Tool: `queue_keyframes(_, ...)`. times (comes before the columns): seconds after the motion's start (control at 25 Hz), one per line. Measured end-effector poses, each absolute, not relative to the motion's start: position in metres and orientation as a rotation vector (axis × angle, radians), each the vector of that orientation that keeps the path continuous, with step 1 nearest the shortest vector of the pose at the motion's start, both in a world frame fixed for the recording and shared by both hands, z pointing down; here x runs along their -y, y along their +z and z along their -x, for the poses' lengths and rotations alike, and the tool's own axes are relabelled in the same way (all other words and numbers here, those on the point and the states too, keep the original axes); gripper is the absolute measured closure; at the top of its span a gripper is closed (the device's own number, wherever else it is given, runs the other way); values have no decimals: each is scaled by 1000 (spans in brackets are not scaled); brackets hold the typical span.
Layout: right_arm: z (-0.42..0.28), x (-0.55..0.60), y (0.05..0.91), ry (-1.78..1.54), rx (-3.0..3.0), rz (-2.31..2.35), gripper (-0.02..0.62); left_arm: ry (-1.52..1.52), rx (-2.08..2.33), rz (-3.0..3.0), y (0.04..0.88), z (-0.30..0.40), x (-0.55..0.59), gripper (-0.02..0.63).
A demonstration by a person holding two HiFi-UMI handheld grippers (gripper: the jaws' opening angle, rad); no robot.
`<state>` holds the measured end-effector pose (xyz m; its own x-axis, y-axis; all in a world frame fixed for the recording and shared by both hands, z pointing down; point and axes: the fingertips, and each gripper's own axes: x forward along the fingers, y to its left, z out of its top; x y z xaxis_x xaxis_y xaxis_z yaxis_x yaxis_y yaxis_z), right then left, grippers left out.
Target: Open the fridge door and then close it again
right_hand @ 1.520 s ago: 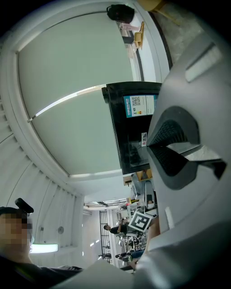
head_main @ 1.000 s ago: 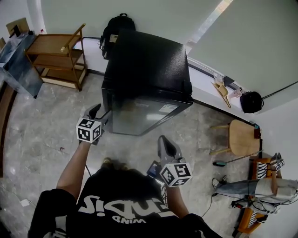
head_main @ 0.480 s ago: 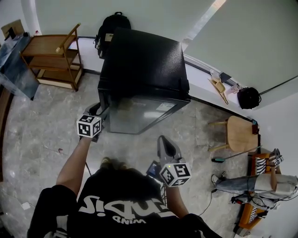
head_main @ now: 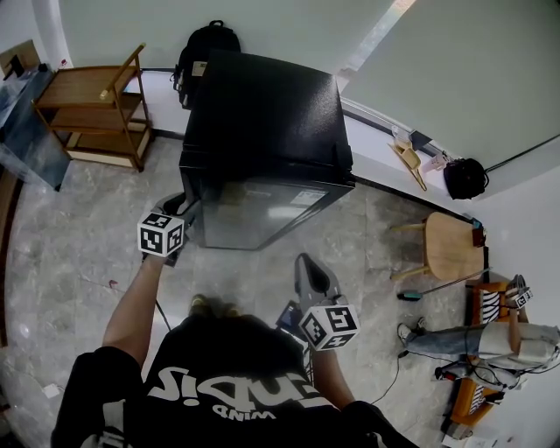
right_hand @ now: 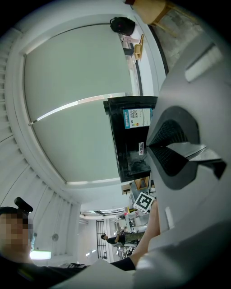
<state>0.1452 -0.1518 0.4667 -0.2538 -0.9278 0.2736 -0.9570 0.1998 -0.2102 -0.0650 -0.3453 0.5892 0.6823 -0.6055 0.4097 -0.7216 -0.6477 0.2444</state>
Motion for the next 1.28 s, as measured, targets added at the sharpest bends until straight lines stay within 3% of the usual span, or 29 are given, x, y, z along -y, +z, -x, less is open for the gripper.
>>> queue_keyframes(0.48,-151,152,471,535,2354,-1856,598,418,1084,-2505,588,64,342,442)
queue_keyframes(1.28,-147,143,471,536,2434,-1806,598,354,993,-2448,587,66,233,488)
